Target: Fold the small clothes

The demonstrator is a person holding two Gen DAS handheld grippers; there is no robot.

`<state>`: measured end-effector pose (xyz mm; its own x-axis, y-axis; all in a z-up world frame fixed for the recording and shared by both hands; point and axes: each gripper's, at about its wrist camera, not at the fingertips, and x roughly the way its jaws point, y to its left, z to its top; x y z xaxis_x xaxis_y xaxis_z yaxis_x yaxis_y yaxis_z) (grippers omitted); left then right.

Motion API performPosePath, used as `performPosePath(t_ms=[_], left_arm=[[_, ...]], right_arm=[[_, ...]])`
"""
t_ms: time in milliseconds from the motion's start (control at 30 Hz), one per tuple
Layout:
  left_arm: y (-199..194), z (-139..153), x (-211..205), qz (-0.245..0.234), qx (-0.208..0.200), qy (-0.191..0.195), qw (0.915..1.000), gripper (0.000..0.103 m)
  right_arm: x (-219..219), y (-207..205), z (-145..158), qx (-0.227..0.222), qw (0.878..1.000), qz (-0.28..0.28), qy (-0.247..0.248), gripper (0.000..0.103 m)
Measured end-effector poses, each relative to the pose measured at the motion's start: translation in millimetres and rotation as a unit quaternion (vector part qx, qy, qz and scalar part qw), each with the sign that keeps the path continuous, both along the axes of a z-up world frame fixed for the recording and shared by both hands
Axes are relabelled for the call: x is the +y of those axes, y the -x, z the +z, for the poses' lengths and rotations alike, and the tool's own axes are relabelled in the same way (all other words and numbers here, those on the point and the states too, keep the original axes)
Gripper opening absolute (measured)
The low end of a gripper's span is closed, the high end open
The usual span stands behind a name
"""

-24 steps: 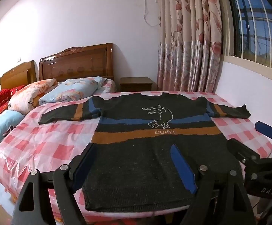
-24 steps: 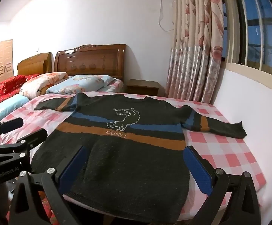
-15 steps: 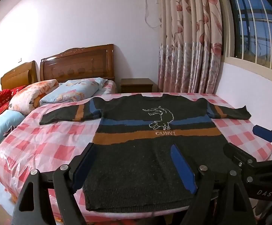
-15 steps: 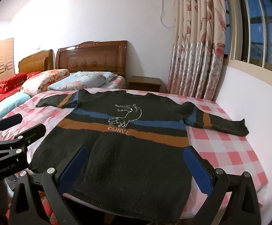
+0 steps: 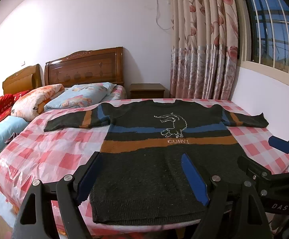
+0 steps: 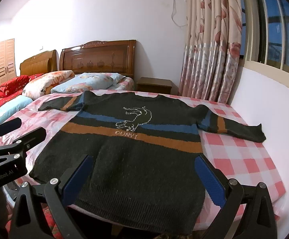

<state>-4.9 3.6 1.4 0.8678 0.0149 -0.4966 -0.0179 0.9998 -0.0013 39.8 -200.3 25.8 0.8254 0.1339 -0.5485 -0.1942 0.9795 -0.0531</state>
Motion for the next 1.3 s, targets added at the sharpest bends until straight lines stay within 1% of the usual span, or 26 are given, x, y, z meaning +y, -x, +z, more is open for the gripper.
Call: performPosePath(t_ms=[1300], left_arm=[[0.5, -5.6, -0.3, 0.002, 0.003, 0.002, 1.0, 0.083]], right_arm=[[1.4, -1.3, -6.2, 0.009, 1.0, 0.002, 0.005, 0.103]])
